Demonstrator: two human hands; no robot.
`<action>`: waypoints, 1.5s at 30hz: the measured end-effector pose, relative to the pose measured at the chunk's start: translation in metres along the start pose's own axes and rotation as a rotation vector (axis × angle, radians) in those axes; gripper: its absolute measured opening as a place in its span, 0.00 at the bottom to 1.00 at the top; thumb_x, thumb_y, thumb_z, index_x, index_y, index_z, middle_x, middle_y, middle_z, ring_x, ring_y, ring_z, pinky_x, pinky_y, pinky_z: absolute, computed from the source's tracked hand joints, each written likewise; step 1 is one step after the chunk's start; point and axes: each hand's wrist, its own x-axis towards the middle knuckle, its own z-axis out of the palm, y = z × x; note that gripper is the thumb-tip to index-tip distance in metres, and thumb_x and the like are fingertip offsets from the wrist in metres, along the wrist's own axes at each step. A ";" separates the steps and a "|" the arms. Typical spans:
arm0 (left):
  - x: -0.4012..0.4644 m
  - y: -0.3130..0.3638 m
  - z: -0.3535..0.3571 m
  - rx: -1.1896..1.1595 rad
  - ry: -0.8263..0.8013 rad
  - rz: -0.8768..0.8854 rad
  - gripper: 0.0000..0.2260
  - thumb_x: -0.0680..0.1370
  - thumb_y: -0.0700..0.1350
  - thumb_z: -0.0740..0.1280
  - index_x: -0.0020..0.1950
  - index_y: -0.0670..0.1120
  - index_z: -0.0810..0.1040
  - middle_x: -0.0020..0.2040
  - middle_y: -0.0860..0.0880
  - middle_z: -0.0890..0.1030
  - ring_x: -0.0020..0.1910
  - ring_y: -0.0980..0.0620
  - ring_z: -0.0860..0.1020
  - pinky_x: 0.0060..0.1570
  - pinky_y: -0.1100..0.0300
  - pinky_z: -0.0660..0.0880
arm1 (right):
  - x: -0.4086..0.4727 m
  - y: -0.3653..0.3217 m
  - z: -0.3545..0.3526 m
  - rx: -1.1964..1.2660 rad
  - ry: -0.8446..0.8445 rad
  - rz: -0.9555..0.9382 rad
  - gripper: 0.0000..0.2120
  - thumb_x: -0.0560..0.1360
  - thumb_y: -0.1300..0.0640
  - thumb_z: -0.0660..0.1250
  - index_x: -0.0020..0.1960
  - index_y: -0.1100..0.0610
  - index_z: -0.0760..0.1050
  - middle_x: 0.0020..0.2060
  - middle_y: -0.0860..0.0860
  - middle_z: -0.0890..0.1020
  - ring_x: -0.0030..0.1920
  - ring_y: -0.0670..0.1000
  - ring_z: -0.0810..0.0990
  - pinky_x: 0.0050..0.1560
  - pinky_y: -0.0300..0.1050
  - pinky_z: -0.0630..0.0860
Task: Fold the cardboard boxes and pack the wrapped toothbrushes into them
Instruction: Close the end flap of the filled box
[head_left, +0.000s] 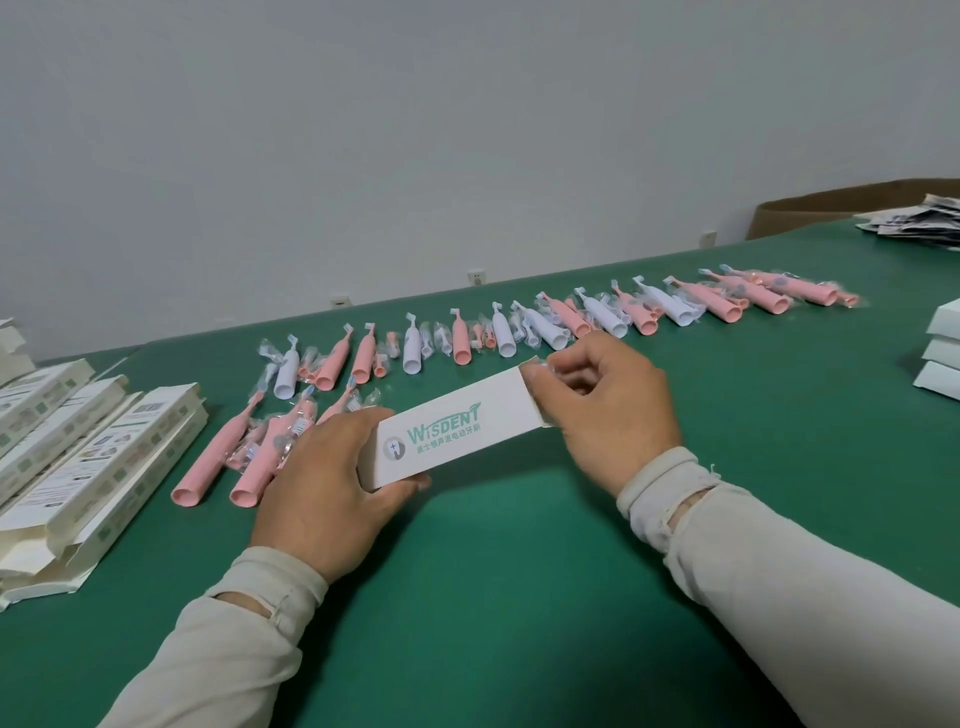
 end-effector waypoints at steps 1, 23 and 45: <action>0.000 0.000 0.000 0.001 0.001 0.001 0.24 0.69 0.60 0.75 0.63 0.60 0.73 0.53 0.60 0.76 0.50 0.56 0.70 0.46 0.55 0.68 | -0.002 -0.001 0.000 0.035 -0.014 0.014 0.09 0.73 0.47 0.74 0.38 0.49 0.79 0.33 0.40 0.83 0.34 0.41 0.81 0.40 0.43 0.79; 0.002 -0.006 -0.001 0.006 0.079 -0.116 0.23 0.70 0.57 0.77 0.61 0.55 0.75 0.48 0.55 0.76 0.49 0.49 0.71 0.44 0.52 0.67 | 0.050 0.055 -0.039 -0.859 -0.500 0.086 0.23 0.80 0.60 0.57 0.72 0.43 0.69 0.68 0.51 0.74 0.65 0.57 0.72 0.68 0.53 0.71; 0.002 -0.003 -0.005 0.106 0.035 -0.174 0.24 0.71 0.58 0.75 0.62 0.55 0.73 0.51 0.54 0.75 0.53 0.47 0.72 0.50 0.47 0.73 | 0.019 -0.014 -0.030 -0.625 -0.284 -0.325 0.10 0.82 0.54 0.62 0.55 0.56 0.80 0.51 0.52 0.75 0.49 0.55 0.77 0.54 0.50 0.76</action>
